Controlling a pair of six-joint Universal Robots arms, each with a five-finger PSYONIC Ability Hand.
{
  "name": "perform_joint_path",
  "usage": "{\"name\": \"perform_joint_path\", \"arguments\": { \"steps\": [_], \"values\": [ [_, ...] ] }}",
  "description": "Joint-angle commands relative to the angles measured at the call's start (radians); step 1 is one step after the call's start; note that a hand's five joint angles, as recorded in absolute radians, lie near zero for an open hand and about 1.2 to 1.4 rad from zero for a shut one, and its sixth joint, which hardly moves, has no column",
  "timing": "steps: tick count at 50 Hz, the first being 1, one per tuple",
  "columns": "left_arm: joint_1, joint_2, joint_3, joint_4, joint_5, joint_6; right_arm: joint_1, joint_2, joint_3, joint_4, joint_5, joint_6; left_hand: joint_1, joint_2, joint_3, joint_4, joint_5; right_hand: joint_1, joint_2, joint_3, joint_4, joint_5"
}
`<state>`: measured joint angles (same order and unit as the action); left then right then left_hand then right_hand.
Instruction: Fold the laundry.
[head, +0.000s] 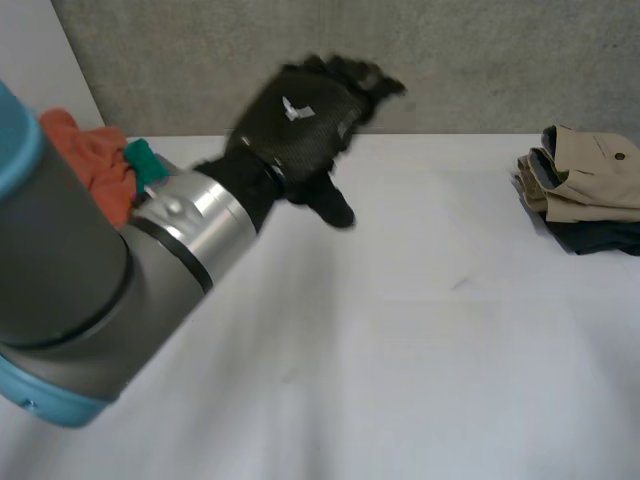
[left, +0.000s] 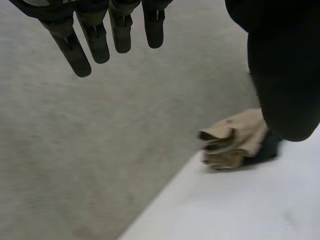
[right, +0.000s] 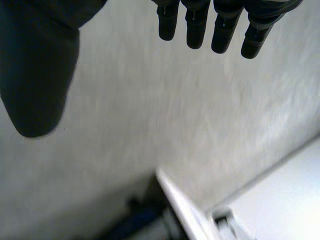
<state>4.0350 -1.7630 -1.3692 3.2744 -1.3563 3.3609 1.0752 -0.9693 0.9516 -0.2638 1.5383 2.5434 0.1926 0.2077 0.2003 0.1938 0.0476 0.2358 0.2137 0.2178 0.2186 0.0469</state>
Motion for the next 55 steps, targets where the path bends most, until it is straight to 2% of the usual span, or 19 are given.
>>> {"name": "perform_joint_path", "arguments": {
  "steps": [1, 2, 5, 8, 9, 10, 12, 13, 17, 20, 24, 30, 34, 35, 40, 41, 48, 52, 55],
  "values": [
    [0.203, 0.007, 0.076, 0.033, -0.248, 0.002, 0.208, -0.337, 0.4, -0.191, -0.395, 0.315, -0.008, -0.024, -0.016, -0.01, -0.038, -0.061, -0.039, -0.043, -0.044, -0.047],
    [0.269, -0.001, 0.087, 0.033, -0.269, 0.005, 0.228, -0.371, 0.447, -0.204, -0.427, 0.336, 0.0, -0.015, -0.007, -0.001, -0.029, -0.061, -0.039, -0.043, -0.044, -0.047],
    [0.366, -0.022, 0.094, 0.036, -0.267, 0.011, 0.319, -0.504, 0.614, -0.238, -0.559, 0.379, 0.006, -0.009, -0.001, 0.005, -0.023, -0.061, -0.039, -0.043, -0.044, -0.047],
    [0.488, -0.101, 0.099, 0.056, -0.224, 0.015, 0.411, -0.539, 0.717, -0.245, -0.625, 0.388, 0.009, -0.006, 0.001, 0.008, -0.02, -0.061, -0.039, -0.043, -0.044, -0.047],
    [0.518, -0.124, 0.101, 0.065, -0.207, 0.017, 0.486, -0.548, 0.769, -0.236, -0.641, 0.385, 0.006, -0.009, -0.001, 0.005, -0.023, -0.061, -0.039, -0.043, -0.044, -0.047],
    [0.58, -0.171, 0.107, 0.085, -0.161, 0.02, 0.526, -0.549, 0.794, -0.232, -0.639, 0.382, 0.012, -0.003, 0.004, 0.011, -0.018, -0.061, -0.039, -0.043, -0.044, -0.047],
    [0.628, -0.209, 0.108, 0.105, -0.121, 0.023, 0.624, -0.554, 0.858, -0.207, -0.635, 0.367, 0.018, 0.003, 0.01, 0.017, -0.012, -0.061, -0.039, -0.043, -0.044, -0.047],
    [0.672, -0.257, 0.114, 0.129, -0.071, 0.032, 0.65, -0.554, 0.875, -0.195, -0.63, 0.357, 0.021, 0.006, 0.013, 0.02, -0.009, -0.061, -0.039, -0.043, -0.044, -0.047],
    [0.746, -0.393, 0.162, 0.177, 0.049, 0.101, 0.724, -0.534, 0.941, -0.134, -0.581, 0.282, 0.05, 0.035, 0.042, 0.049, 0.021, -0.061, -0.039, -0.043, -0.044, -0.047],
    [0.783, -0.505, 0.237, 0.189, 0.088, 0.199, 0.752, -0.499, 0.97, -0.095, -0.521, 0.189, 0.053, 0.038, 0.045, 0.052, 0.024, -0.061, -0.039, -0.043, -0.044, -0.047],
    [0.809, -0.636, 0.344, 0.189, 0.091, 0.307, 0.776, -0.453, 0.989, -0.086, -0.466, 0.097, 0.065, 0.05, 0.057, 0.064, 0.035, -0.061, -0.039, -0.043, -0.044, -0.047],
    [0.823, -0.765, 0.456, 0.194, 0.098, 0.347, 0.769, -0.434, 1.007, -0.084, -0.445, 0.054, 0.176, 0.161, 0.169, 0.175, 0.147, -0.061, -0.039, -0.043, -0.044, -0.047],
    [0.825, -0.829, 0.528, 0.192, 0.1, 0.35, 0.767, -0.434, 1.018, -0.084, -0.445, 0.054, 0.44, 0.425, 0.432, 0.439, 0.41, -0.061, -0.039, -0.043, -0.044, -0.047],
    [0.823, -0.843, 0.547, 0.192, 0.1, 0.348, 0.767, -0.434, 1.02, -0.084, -0.443, 0.054, 0.595, 0.58, 0.587, 0.594, 0.565, -0.061, -0.039, -0.043, -0.044, -0.047],
    [0.822, -0.855, 0.579, 0.194, 0.098, 0.348, 0.764, -0.436, 1.024, -0.086, -0.445, 0.054, 1.001, 0.985, 0.993, 0.999, 0.971, -0.061, -0.039, -0.043, -0.044, -0.047],
    [0.82, -0.855, 0.582, 0.194, 0.092, 0.347, 0.764, -0.436, 1.024, -0.086, -0.445, 0.054, 1.202, 1.186, 1.194, 1.2, 1.172, -0.061, -0.039, -0.043, -0.044, -0.047],
    [0.794, -0.834, 0.565, 0.211, 0.04, 0.342, 0.761, -0.442, 1.024, -0.086, -0.44, 0.054, 1.204, 1.189, 1.196, 1.203, 1.174, -0.061, -0.039, -0.043, -0.044, -0.047],
    [0.724, -0.733, 0.494, 0.195, 0.014, 0.309, 0.761, -0.454, 1.021, -0.086, -0.434, 0.054, 1.204, 1.189, 1.196, 1.203, 1.174, -0.061, -0.039, -0.043, -0.044, -0.047],
    [0.659, -0.56, 0.362, 0.197, 0.017, 0.198, 0.759, -0.468, 1.02, -0.087, -0.429, 0.054, 1.204, 1.189, 1.196, 1.203, 1.174, -0.061, -0.039, -0.043, -0.044, -0.047]
  ]
}}
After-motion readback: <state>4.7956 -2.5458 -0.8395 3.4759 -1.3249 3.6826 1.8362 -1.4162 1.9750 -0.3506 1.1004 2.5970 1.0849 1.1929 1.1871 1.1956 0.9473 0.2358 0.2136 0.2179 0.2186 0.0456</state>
